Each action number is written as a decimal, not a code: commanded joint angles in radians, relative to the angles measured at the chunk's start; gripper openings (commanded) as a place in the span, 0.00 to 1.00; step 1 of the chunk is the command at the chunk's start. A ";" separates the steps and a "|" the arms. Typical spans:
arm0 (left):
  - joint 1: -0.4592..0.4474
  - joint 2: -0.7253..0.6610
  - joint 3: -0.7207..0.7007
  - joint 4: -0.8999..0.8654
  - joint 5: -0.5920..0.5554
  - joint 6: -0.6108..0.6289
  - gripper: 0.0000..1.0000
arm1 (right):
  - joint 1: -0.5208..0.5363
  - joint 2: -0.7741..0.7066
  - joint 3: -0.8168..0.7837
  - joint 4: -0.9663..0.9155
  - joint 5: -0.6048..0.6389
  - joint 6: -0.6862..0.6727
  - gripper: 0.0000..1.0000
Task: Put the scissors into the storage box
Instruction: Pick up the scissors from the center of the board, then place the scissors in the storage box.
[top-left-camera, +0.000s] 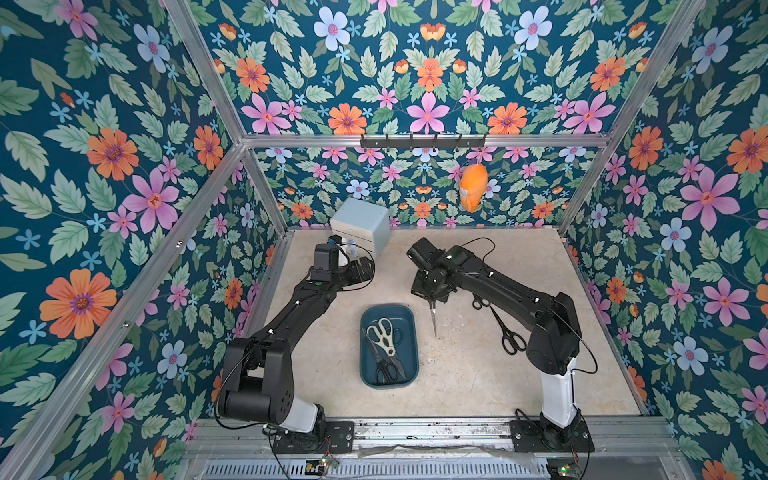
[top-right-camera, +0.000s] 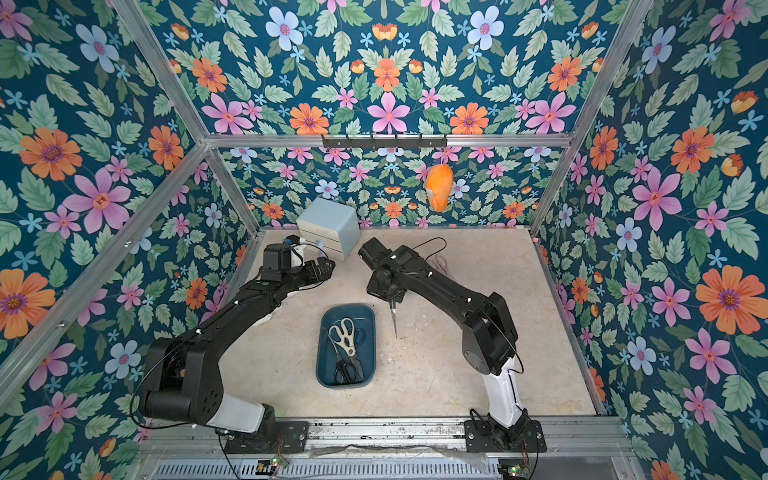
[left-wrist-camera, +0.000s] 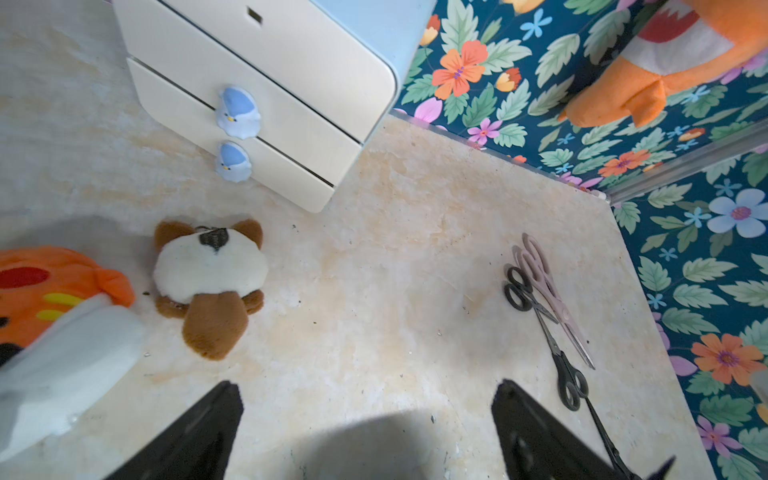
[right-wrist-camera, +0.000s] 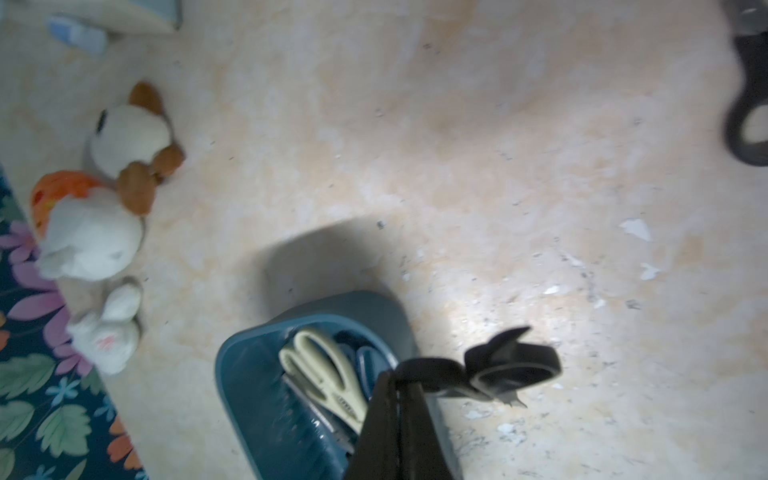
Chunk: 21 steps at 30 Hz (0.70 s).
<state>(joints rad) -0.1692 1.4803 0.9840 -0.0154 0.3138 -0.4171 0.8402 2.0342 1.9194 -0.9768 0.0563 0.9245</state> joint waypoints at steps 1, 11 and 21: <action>0.015 -0.002 -0.002 0.019 0.002 -0.005 0.99 | 0.027 0.038 0.097 -0.089 0.019 -0.032 0.00; 0.037 -0.001 -0.006 0.028 0.016 -0.014 0.99 | 0.114 0.163 0.422 -0.251 -0.027 -0.100 0.00; 0.050 -0.004 -0.008 0.029 0.015 -0.013 0.99 | 0.166 0.246 0.398 -0.198 -0.210 -0.065 0.00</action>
<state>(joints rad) -0.1234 1.4803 0.9783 -0.0074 0.3264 -0.4381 1.0069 2.2902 2.3844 -1.2175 -0.0731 0.8322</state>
